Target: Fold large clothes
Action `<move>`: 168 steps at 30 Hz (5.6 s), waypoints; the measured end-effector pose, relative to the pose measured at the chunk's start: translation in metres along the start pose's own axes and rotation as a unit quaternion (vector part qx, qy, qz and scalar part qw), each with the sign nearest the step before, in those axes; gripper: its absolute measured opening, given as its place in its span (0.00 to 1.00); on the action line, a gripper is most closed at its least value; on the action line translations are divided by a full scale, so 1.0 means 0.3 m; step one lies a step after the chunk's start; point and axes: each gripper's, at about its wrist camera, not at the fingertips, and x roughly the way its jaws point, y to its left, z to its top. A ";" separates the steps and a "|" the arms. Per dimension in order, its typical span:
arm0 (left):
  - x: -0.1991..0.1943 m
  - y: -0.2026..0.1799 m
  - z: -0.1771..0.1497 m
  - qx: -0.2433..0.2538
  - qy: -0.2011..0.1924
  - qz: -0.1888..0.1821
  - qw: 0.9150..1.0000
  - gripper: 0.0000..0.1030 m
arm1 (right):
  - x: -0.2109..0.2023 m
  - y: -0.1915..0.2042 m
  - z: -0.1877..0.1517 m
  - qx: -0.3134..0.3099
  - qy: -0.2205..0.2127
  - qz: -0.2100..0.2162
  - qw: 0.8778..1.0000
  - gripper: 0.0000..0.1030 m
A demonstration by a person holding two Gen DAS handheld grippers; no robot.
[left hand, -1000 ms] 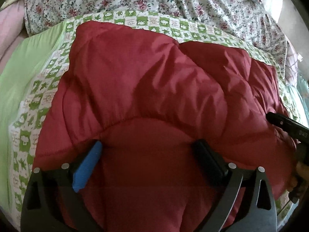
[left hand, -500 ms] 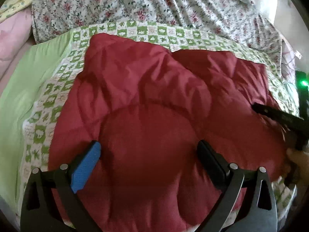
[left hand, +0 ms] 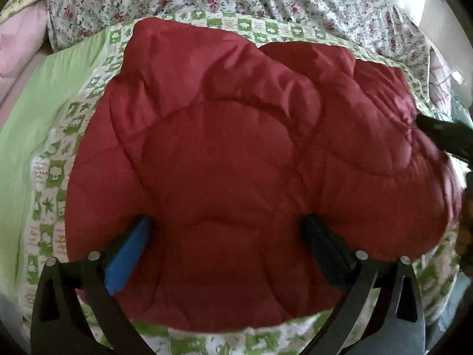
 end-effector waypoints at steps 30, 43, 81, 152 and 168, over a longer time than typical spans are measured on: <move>-0.115 0.012 -0.082 -0.004 -0.021 0.003 1.000 1.00 | -0.074 0.070 -0.255 -0.062 0.013 -0.051 0.997 0.95; -0.061 -0.001 -0.001 -0.005 -0.014 -0.013 1.000 0.99 | -0.041 0.150 -0.095 -0.071 0.013 -0.017 0.997 0.94; -0.044 -0.011 -0.053 0.004 0.000 0.009 1.000 1.00 | -0.064 0.064 -0.255 -0.072 0.031 -0.044 0.996 0.92; -0.142 0.050 -0.087 -0.019 -0.014 -0.023 0.999 1.00 | -0.208 0.063 -0.233 -0.044 -0.001 -0.001 0.999 0.92; -0.290 -0.048 -0.277 0.063 -0.010 0.013 0.998 1.00 | -0.345 0.233 -0.470 -0.134 0.049 0.012 0.990 0.94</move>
